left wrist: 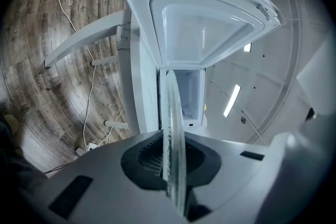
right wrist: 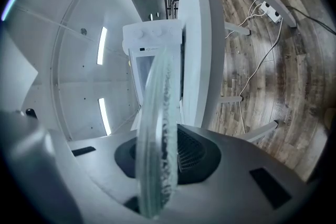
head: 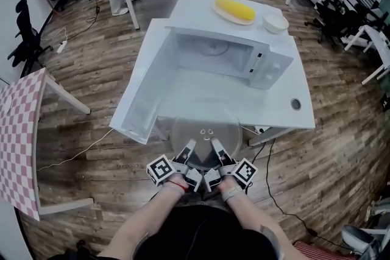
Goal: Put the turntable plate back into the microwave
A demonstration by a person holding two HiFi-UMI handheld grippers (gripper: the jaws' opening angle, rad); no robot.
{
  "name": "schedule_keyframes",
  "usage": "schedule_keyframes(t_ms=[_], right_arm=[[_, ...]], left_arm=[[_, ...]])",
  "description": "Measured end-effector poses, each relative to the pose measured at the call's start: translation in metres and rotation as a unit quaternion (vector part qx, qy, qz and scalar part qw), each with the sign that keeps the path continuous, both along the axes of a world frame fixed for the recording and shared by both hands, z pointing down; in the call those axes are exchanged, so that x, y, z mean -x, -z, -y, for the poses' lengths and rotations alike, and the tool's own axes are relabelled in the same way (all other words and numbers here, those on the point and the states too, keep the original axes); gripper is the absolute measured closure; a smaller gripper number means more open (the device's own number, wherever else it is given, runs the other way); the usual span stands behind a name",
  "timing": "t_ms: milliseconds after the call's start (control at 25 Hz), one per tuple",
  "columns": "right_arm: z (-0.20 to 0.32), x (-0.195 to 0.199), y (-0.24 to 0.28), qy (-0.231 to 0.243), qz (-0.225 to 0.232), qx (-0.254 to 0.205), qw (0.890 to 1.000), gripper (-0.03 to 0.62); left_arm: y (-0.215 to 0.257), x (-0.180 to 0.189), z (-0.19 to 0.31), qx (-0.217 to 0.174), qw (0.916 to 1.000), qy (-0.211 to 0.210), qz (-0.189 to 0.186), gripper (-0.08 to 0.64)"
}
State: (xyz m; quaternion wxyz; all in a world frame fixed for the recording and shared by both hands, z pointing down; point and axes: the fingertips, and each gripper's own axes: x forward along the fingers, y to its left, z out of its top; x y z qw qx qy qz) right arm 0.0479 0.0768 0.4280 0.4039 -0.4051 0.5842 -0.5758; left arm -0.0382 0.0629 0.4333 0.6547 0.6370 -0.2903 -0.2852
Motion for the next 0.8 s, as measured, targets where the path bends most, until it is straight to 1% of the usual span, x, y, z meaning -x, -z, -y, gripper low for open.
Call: schedule_keyframes(t_ms=[120, 240, 480, 520, 640, 720, 800], right_arm=[[0.003, -0.001, 0.000, 0.001, 0.001, -0.001, 1.000, 0.518], [0.009, -0.006, -0.002, 0.003, 0.001, 0.002, 1.000, 0.518], [0.031, -0.013, -0.003, 0.007, 0.011, 0.001, 1.000, 0.518], [0.037, -0.013, -0.001, 0.010, 0.012, -0.002, 1.000, 0.518], [0.052, -0.013, 0.004, 0.020, 0.009, -0.010, 1.000, 0.518], [0.059, -0.015, 0.005, 0.025, 0.009, -0.010, 1.000, 0.518], [0.065, -0.017, 0.006, 0.030, 0.010, -0.011, 0.999, 0.518]], left_arm=[[0.002, -0.002, 0.003, 0.000, 1.0000, 0.002, -0.002, 0.528], [-0.001, -0.004, 0.008, 0.006, 0.9999, 0.002, 0.011, 0.529], [-0.003, -0.012, 0.029, 0.009, 0.9998, 0.006, 0.017, 0.528], [0.001, -0.012, 0.034, 0.004, 0.9999, 0.010, 0.012, 0.528], [0.015, -0.017, 0.050, -0.014, 0.9992, 0.027, -0.028, 0.528], [0.013, -0.019, 0.056, -0.008, 0.9991, 0.032, -0.025, 0.529], [0.015, -0.022, 0.060, -0.004, 0.9985, 0.040, -0.037, 0.529]])
